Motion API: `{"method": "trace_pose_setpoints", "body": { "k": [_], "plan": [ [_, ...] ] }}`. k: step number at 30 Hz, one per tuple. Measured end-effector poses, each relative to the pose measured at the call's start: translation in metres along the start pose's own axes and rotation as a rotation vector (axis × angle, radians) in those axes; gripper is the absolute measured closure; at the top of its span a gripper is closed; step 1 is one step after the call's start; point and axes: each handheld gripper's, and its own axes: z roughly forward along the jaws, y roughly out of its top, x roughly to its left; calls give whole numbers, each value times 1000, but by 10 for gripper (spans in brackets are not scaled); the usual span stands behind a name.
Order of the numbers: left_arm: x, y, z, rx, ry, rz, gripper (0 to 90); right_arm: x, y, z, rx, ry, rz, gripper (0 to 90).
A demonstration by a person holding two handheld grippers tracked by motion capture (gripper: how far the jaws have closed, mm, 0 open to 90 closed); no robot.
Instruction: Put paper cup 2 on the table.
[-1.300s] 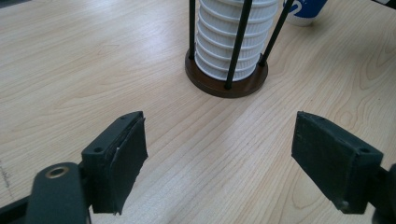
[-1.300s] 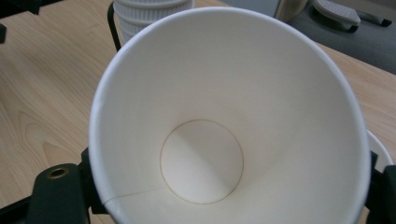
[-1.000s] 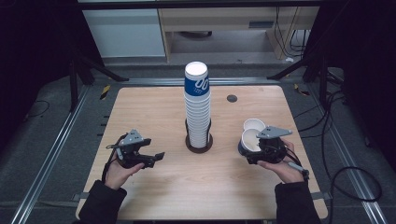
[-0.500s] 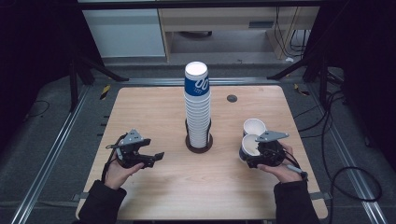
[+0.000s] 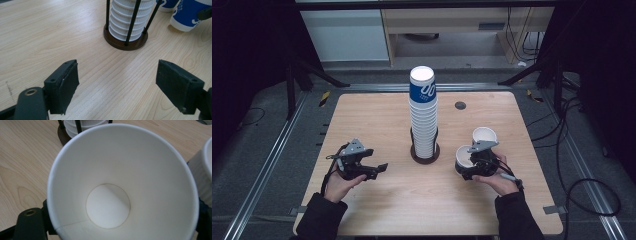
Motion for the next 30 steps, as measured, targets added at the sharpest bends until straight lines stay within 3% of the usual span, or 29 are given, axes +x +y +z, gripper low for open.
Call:
{"method": "trace_pose_setpoints", "body": {
  "k": [15,20,30],
  "plan": [
    [0,-2,3,13,-5,4,177,4,-1,14,33,-10,-23,175],
    [-1,-1,2,11,-6,6,177,5,-2,15,35,-9,-36,100],
    [-1,-1,1,13,-6,11,170,8,-5,0,-7,-25,-23,48]
  ]
}}
